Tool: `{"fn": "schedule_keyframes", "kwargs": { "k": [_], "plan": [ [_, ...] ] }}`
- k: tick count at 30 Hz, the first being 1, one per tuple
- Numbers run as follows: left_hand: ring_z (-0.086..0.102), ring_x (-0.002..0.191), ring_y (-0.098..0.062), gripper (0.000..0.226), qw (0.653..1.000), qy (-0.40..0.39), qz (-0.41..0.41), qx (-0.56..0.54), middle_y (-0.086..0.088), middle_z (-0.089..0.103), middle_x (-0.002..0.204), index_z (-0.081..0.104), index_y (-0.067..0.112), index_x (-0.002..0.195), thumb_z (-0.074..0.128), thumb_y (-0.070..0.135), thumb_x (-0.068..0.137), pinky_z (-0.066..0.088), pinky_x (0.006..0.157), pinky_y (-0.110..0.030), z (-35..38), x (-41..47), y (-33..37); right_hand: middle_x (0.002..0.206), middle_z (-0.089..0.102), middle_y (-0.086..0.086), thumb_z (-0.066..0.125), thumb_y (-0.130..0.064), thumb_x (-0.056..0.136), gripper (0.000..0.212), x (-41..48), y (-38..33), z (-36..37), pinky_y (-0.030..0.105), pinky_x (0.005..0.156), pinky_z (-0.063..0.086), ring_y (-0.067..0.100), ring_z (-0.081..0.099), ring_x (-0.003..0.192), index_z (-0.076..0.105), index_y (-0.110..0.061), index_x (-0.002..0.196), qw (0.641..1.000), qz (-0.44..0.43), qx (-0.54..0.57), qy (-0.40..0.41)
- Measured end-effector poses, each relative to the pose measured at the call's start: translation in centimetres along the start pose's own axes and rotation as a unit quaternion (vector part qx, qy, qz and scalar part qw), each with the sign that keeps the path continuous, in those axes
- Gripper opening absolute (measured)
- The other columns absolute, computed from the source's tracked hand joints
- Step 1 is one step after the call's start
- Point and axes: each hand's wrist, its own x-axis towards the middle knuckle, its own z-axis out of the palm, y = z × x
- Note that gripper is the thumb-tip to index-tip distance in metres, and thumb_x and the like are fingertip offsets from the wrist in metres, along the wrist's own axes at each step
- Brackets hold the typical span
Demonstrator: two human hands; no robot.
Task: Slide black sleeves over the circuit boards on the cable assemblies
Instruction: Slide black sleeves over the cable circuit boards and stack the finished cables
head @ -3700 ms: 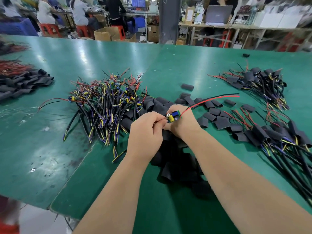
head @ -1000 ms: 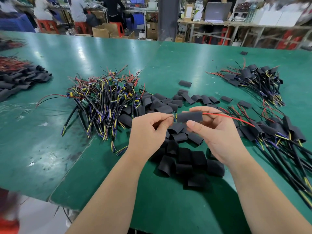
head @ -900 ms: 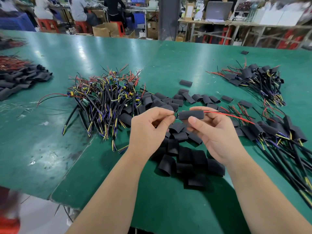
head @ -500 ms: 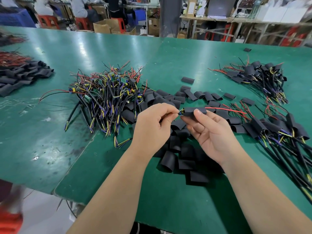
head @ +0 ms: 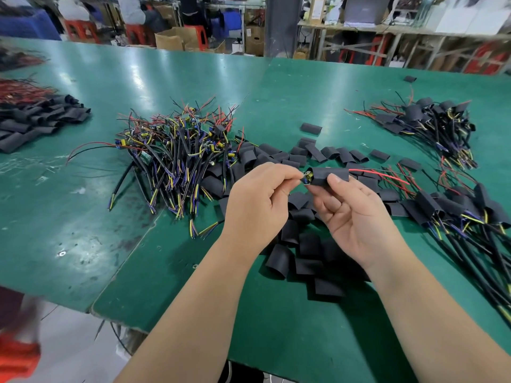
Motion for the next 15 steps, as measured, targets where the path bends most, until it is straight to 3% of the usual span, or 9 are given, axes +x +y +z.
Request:
{"fn": "schedule_keyframes", "kwargs": {
  "k": [4,6,8,10,12,15],
  "plan": [
    [0.059,0.078,-0.014,0.009,1.0,-0.014,0.013,0.009,-0.003,0.068,0.082,0.071,0.001,0.085,0.063,-0.003,0.086,0.046,0.074,-0.018,-0.1,-0.1,-0.1,0.09,0.075,0.008,0.066,-0.016,0.077,0.01,-0.1,0.3,0.0,0.019,0.064,0.054,0.014,0.072,0.082,0.076,-0.017,0.079,0.999,0.004,-0.033,-0.002],
    [0.058,0.077,-0.013,0.008,1.0,-0.015,0.011,0.012,-0.003,0.068,0.08,0.07,0.001,0.084,0.064,-0.004,0.084,0.045,0.074,-0.016,0.0,-0.3,-0.1,0.096,0.074,0.009,0.067,-0.015,0.076,0.015,-0.1,0.4,0.1,0.022,0.065,0.054,0.018,0.072,0.085,0.072,-0.013,0.089,0.998,-0.003,-0.068,-0.006],
    [0.059,0.076,-0.009,0.007,1.0,-0.006,-0.013,-0.001,0.002,0.068,0.08,0.07,0.002,0.084,0.065,-0.002,0.082,0.047,0.073,-0.016,0.1,-0.4,-0.1,0.099,0.074,0.01,0.068,-0.015,0.073,0.029,-0.2,0.4,0.4,0.023,0.067,0.053,0.02,0.072,0.087,0.066,-0.008,0.101,0.996,-0.011,-0.084,-0.009],
    [0.061,0.072,-0.007,0.006,0.997,-0.004,-0.071,-0.035,0.01,0.064,0.076,0.068,0.007,0.086,0.066,0.004,0.082,0.052,0.07,-0.024,0.1,-0.5,-0.2,0.098,0.073,0.009,0.068,-0.014,0.071,0.035,-0.2,0.3,0.6,0.023,0.068,0.052,0.021,0.07,0.088,0.063,-0.01,0.105,0.997,-0.013,-0.077,-0.008],
    [0.064,0.069,-0.006,0.015,0.99,-0.014,-0.125,-0.066,0.014,0.064,0.072,0.059,0.016,0.089,0.069,0.009,0.082,0.054,0.069,-0.029,0.0,-0.6,-0.2,0.097,0.073,0.006,0.067,-0.014,0.072,0.04,-0.3,0.4,0.9,0.022,0.068,0.052,0.02,0.068,0.088,0.062,-0.014,0.112,0.997,-0.014,-0.075,-0.004],
    [0.065,0.066,-0.003,0.034,0.984,-0.048,-0.141,-0.099,0.01,0.07,0.071,0.045,0.025,0.094,0.075,0.017,0.078,0.054,0.067,-0.026,0.0,-0.7,0.2,0.087,0.072,0.004,0.063,-0.008,0.08,0.039,-0.2,0.5,1.3,0.025,0.068,0.055,0.019,0.069,0.08,0.058,-0.015,0.118,0.998,-0.019,-0.051,0.03]
  ]
}}
